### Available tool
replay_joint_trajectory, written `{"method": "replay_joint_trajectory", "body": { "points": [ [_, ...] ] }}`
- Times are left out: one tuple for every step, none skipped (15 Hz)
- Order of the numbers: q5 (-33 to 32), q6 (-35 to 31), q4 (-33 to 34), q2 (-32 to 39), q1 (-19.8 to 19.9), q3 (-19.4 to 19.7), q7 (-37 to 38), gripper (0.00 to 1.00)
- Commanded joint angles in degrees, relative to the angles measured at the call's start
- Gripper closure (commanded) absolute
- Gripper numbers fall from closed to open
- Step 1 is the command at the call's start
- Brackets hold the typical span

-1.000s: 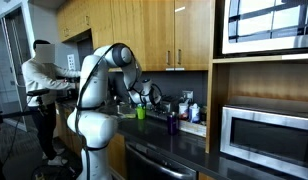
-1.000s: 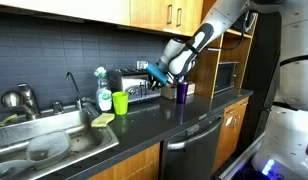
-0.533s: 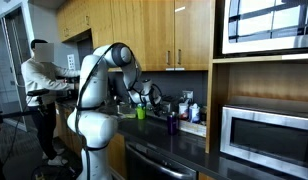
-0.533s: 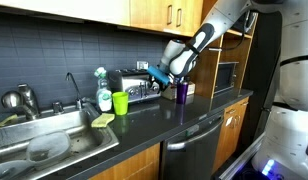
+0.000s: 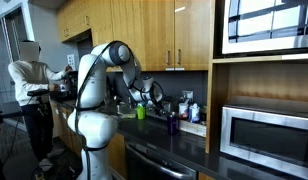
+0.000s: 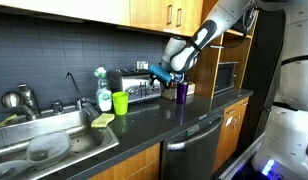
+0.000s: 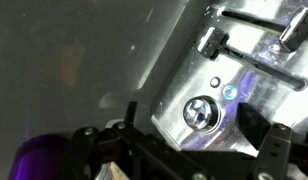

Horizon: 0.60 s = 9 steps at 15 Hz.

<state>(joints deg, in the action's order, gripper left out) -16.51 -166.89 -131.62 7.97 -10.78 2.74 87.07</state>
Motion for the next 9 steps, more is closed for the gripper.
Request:
{"method": "replay_joint_trajectory", "body": {
  "points": [
    [-1.05, 3.41, -0.39, -2.65, 0.23, 0.49, -0.92, 0.0],
    [-1.16, 4.25, -0.47, -3.03, 0.28, 0.57, -1.23, 0.0],
    [-1.06, 4.99, -0.61, -3.37, 0.3, 0.62, -1.71, 0.0],
    [-0.83, 5.88, -0.7, -3.72, 0.31, 0.62, -2.24, 0.0],
    [0.01, 6.89, -0.96, -4.21, 0.45, 0.37, -3.63, 0.0],
    [0.78, 8.12, -1.3, -4.83, 0.58, 0.09, -5.48, 0.0],
    [1.84, 9.55, -1.56, -5.49, 1.8, -1.22, -7.78, 0.0],
    [2.75, 10.78, -1.68, -5.97, 2.1, -1.58, -9.66, 0.0],
    [3.94, 12.53, -1.87, -6.7, 2.48, -2.08, -12.1, 0.0]
  ]
}}
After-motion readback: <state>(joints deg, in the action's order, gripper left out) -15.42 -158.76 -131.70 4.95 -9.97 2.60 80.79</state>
